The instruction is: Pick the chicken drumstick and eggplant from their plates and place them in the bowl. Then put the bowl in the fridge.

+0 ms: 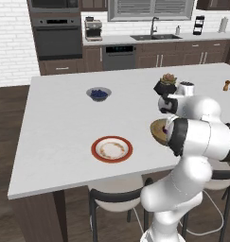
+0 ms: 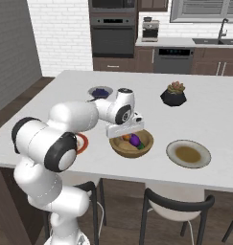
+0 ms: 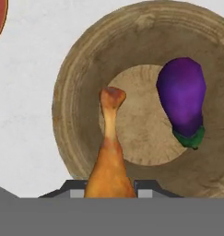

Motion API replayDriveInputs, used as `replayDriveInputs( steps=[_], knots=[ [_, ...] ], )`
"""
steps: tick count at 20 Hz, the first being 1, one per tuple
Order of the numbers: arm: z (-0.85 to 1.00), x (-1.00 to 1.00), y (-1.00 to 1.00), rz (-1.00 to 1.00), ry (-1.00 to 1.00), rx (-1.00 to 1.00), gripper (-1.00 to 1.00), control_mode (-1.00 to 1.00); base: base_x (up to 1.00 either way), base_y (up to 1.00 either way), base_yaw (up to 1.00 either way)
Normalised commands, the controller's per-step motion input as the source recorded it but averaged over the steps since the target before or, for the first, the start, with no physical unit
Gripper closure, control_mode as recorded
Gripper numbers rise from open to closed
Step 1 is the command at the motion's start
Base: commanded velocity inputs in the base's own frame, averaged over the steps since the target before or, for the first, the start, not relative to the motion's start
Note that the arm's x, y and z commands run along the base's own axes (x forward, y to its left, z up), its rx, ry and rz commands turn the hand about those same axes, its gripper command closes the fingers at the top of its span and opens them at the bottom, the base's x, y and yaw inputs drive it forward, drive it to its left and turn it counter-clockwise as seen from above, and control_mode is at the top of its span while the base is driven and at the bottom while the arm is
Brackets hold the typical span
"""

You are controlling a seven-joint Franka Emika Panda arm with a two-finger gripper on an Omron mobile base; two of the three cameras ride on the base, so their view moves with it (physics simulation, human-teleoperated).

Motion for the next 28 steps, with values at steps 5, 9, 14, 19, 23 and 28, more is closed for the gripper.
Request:
replayDriveInputs(
  steps=[5,9,14,19,23,28],
  knots=[
    [-0.33,0.54,-0.24,0.02,0.00,0.00,1.00,-1.00,0.00,0.00,0.00],
    [-0.50,0.11,0.00,0.05,0.02,0.00,1.00,-1.00,0.00,0.00,0.00],
    [-0.43,0.19,0.00,0.01,0.00,0.00,-1.00,-1.00,0.00,0.00,0.00],
    [-0.16,0.34,-0.02,0.00,0.00,0.01,-1.00,-1.00,0.00,0.00,0.00],
    [-0.03,0.39,0.00,0.00,0.00,0.05,-1.00,-1.00,0.00,0.00,0.00],
    [0.24,-0.33,-0.19,-0.10,-0.04,0.10,-1.00,-1.00,0.00,0.00,0.00]
  ],
)
